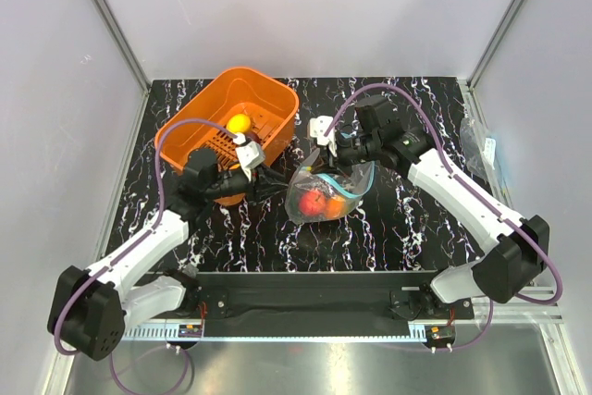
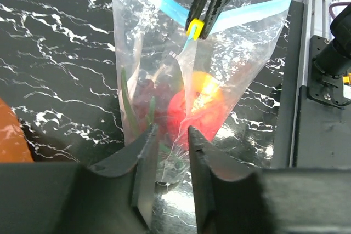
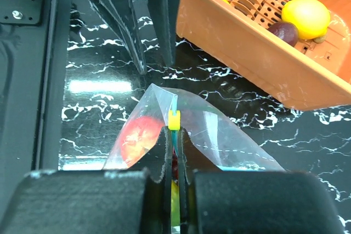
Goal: Place the food in the zip-top bag and seal the zipper
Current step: Zip the zipper food storage bag at the center of the board.
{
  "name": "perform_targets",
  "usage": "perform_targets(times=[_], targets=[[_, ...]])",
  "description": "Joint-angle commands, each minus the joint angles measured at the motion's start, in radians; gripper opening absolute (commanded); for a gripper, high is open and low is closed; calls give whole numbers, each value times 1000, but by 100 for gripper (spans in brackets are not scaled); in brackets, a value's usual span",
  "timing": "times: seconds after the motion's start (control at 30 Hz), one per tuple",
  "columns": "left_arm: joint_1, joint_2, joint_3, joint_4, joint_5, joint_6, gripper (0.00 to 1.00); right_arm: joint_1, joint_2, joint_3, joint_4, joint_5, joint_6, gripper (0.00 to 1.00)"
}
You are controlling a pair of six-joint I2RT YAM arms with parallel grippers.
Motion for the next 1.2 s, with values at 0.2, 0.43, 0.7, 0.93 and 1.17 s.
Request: perform_targets(times=[0.2,0.43,0.7,0.93,1.17], targets=[[5,44,74,47,47,2,36,19,34,105,59,-98,87,0],[5,72,125,54,76,-23,29,65,72,153,68,-101,110,0],[5,87,142,65,101,-37,22,73,82,161,62,-87,107,0],[5,97,142,103,113,-44,22,76,82,156,47,-75,96,0],[4,110,157,106,125,-75,0,78,82,159,39,-70,94,0]])
